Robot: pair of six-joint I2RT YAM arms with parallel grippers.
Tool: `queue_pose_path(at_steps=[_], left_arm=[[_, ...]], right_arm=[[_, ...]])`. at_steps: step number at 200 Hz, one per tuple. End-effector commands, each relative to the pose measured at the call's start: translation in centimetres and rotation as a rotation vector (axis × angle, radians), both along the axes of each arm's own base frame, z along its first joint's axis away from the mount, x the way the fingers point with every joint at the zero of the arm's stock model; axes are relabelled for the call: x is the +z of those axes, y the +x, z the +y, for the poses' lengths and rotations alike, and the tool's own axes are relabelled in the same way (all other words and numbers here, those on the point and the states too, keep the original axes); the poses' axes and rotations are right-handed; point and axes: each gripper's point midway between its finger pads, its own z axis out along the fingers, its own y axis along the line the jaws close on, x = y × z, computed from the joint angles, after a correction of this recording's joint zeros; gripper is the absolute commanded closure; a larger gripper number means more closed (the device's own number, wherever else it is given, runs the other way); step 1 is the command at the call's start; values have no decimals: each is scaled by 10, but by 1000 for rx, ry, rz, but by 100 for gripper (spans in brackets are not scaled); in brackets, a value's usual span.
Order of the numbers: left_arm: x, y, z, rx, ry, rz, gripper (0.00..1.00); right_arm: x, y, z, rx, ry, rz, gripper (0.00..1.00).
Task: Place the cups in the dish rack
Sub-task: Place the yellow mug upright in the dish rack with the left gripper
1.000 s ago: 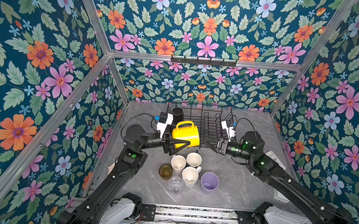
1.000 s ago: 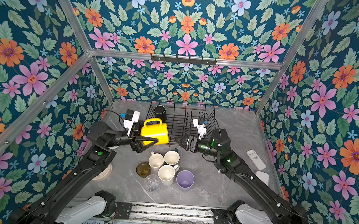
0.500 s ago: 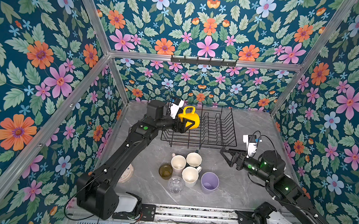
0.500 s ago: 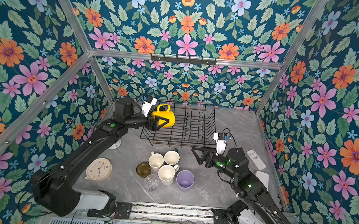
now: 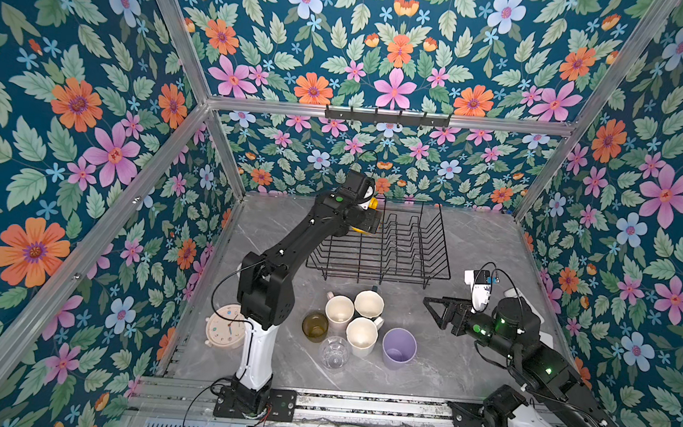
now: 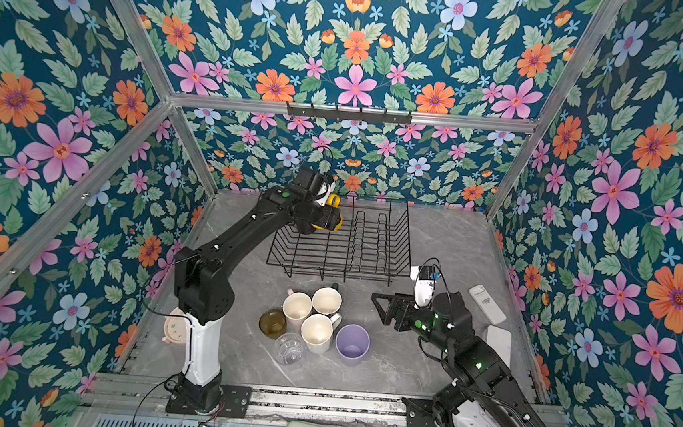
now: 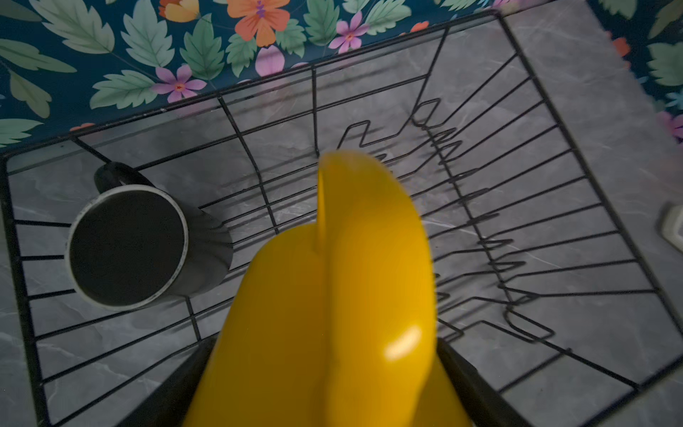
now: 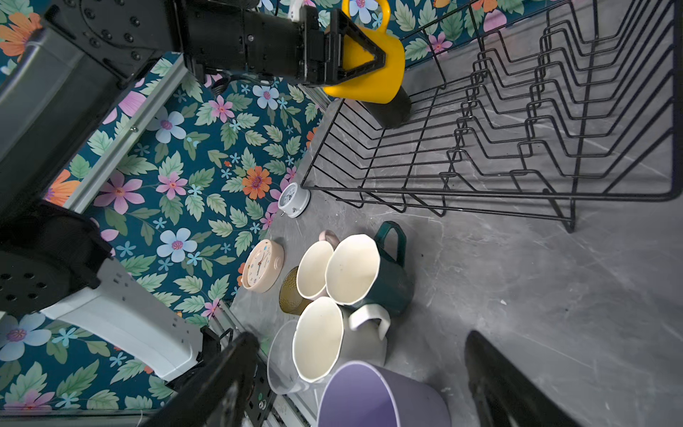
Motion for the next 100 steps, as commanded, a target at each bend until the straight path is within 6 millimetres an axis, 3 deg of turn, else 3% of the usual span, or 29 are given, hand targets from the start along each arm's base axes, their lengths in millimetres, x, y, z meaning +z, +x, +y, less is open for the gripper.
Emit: queue_pose_path(at_steps=[1, 56, 100], left_arm=[[-7, 20, 17, 81, 118, -42, 100], [-37, 50, 12, 117, 176, -67, 100], [-47, 65, 1, 109, 147, -95, 100]], right_arm=[[-6, -1, -3, -12, -13, 7, 13], [-15, -6, -4, -5, -6, 35, 13], [-25, -8, 0, 5, 23, 72, 13]])
